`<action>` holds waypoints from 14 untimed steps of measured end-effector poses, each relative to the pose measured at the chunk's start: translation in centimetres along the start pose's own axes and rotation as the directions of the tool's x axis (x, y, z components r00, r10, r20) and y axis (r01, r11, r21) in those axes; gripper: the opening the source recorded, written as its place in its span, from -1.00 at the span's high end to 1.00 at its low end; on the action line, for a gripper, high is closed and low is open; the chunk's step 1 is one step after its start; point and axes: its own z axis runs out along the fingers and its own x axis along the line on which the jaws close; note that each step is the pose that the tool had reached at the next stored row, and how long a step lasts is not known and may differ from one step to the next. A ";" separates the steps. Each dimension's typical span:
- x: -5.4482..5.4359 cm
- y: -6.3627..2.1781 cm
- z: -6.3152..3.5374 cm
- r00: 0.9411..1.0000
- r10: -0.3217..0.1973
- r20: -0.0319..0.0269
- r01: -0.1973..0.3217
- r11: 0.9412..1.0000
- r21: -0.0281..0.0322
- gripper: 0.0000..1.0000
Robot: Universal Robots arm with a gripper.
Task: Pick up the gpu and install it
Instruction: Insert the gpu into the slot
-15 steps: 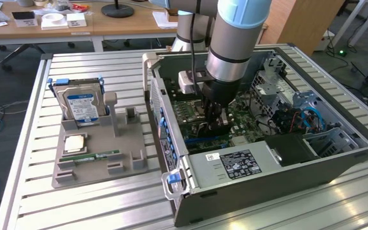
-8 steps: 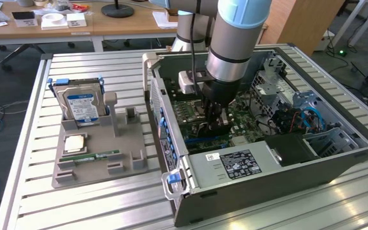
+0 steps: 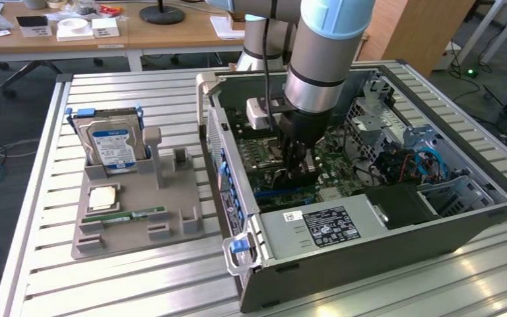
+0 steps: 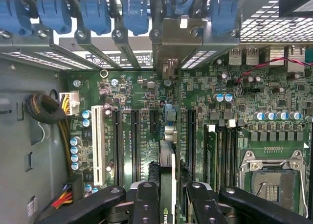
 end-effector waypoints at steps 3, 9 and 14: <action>0.0 0.01 0.00 1.000 -0.004 0.000 0.004 1.000 0.000 0.47; -0.2 0.03 0.00 1.000 -0.008 0.000 0.008 1.000 0.000 0.47; -0.2 0.06 0.01 1.000 -0.010 -0.001 0.010 1.000 0.000 0.47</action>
